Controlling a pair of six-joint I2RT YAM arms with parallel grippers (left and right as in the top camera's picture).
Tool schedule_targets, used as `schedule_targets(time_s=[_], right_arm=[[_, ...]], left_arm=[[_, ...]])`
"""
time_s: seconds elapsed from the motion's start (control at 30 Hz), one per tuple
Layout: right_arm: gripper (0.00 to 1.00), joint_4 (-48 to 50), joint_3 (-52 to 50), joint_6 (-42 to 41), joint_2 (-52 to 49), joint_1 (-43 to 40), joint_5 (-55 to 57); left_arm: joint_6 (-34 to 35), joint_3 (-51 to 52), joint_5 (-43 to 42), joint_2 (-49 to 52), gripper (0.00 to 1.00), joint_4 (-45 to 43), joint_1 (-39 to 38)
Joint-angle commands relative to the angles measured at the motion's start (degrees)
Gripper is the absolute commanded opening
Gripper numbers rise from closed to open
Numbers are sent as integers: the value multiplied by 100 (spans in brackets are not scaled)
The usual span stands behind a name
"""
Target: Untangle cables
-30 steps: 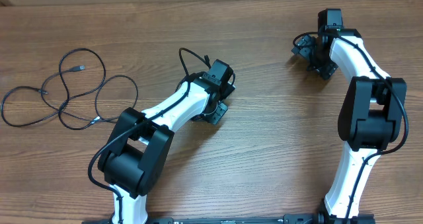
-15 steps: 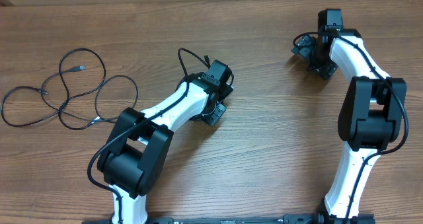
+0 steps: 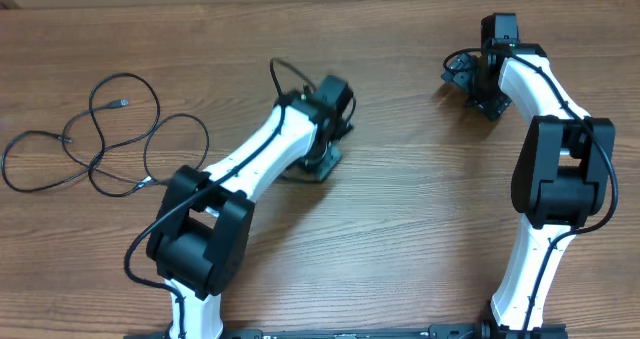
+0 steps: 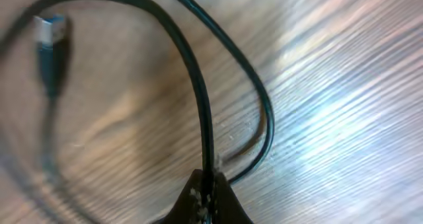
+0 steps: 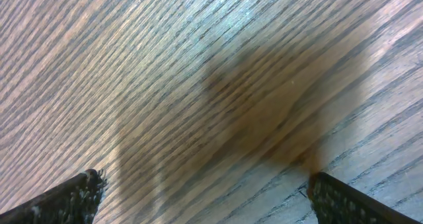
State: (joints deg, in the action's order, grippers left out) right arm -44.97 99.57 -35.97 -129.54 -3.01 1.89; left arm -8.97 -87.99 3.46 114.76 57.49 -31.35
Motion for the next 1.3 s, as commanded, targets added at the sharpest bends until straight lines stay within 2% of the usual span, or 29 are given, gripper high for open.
schedule_targets(time_s=[0.0, 0.13, 0.27, 0.33, 0.47, 0.5, 0.6, 0.8, 0.87, 0.9, 0.97, 1.1, 1.2, 1.27], right_arm=[[100, 101, -109, -28, -186, -24, -35], [100, 317, -109, -26, -186, -24, -44], [100, 317, -109, -26, -186, -24, -44], [100, 317, -109, -26, -186, -24, -44], [100, 317, -109, -26, -186, -24, -44], [100, 317, -109, -26, -186, -24, -44], [100, 317, -109, -26, -186, -24, -44], [100, 317, -109, -26, -186, -24, -44], [100, 317, -109, -26, -186, -24, -44], [100, 317, -109, -26, -186, -24, -44], [100, 317, -109, -26, -186, -24, -44], [100, 317, -109, -26, -186, -24, -44], [100, 317, -109, -26, -186, -24, -44], [100, 317, -109, -26, -186, -24, -44]], left_arm=[[111, -1156, -39, -321, 4, 612, 33], [223, -2430, -42, -326, 4, 1565, 76], [861, -3432, -59, -326, 4, 2076, 262], [1193, -3928, -83, -326, 4, 2168, 431], [1235, -4310, -181, -326, 4, 1974, 704], [1163, -4310, 55, -326, 9, 1934, 737], [852, -4299, 909, -302, 10, 1954, 734], [723, -3993, -205, -256, 9, 2120, 734], [726, -3775, -181, -256, 13, 2009, 734], [728, -3657, -164, -256, 22, 1971, 734], [752, -3405, -120, -251, 29, 1895, 741], [1882, -2645, 955, -245, 42, 1692, 752], [2341, -2212, 1187, -238, 42, 1458, 837], [2448, -1753, 1200, -236, 42, 964, 1003]])
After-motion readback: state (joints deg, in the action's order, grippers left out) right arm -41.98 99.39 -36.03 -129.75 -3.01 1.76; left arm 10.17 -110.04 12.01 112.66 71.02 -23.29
